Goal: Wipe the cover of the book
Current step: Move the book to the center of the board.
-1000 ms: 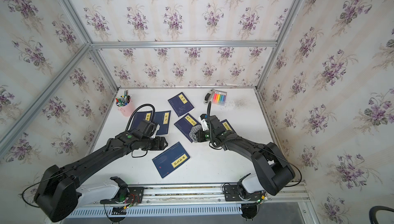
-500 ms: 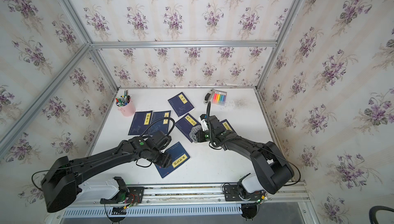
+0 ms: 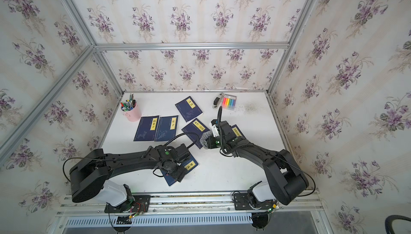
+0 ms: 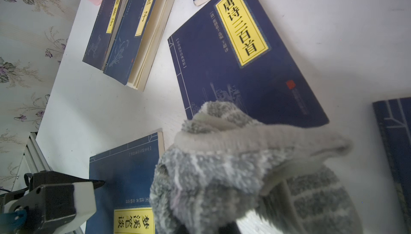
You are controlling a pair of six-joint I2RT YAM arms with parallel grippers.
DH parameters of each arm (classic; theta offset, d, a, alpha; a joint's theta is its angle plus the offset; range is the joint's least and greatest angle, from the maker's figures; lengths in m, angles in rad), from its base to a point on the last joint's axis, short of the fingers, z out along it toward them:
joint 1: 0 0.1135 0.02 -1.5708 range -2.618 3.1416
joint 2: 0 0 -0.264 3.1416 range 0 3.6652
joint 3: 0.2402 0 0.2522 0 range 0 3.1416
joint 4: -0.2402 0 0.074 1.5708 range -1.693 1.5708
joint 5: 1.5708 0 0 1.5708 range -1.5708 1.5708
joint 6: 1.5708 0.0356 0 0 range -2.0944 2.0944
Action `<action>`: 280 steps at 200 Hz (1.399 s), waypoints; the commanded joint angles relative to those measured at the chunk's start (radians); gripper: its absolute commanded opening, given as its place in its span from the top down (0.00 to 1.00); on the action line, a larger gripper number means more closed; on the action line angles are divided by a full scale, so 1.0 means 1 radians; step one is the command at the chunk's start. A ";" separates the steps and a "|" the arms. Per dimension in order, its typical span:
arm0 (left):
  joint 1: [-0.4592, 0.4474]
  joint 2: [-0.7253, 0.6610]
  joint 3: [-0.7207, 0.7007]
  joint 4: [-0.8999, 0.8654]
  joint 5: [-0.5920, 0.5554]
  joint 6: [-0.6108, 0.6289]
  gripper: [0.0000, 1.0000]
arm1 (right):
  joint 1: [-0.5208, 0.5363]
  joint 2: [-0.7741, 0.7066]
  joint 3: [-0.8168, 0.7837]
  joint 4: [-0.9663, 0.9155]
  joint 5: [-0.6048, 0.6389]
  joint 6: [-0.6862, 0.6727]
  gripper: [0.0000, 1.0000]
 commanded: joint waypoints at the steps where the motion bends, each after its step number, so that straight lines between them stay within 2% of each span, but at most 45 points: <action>1: -0.002 0.016 -0.004 0.027 -0.043 0.013 0.09 | -0.039 -0.013 -0.007 0.006 -0.002 -0.002 1.00; 61: 0.007 0.142 0.052 0.049 -0.112 -0.017 0.09 | -0.065 -0.062 -0.033 -0.013 0.013 -0.001 1.00; 95: 0.043 0.198 0.087 0.105 -0.104 -0.041 0.09 | -0.073 -0.083 -0.046 -0.018 0.014 -0.002 1.00; 181: 0.255 0.289 0.187 0.254 0.028 -0.062 0.09 | -0.075 -0.089 -0.053 -0.013 0.008 -0.004 1.00; 215: 0.273 0.259 0.264 0.271 0.072 -0.021 0.09 | -0.076 -0.083 -0.052 -0.006 -0.008 -0.012 1.00; 236: 0.278 0.202 0.284 0.239 0.049 0.019 0.09 | -0.076 -0.087 -0.054 -0.005 -0.015 -0.016 1.00; 280: 0.385 0.015 0.145 0.217 0.050 0.036 0.07 | -0.075 -0.098 -0.060 0.011 -0.045 -0.015 1.00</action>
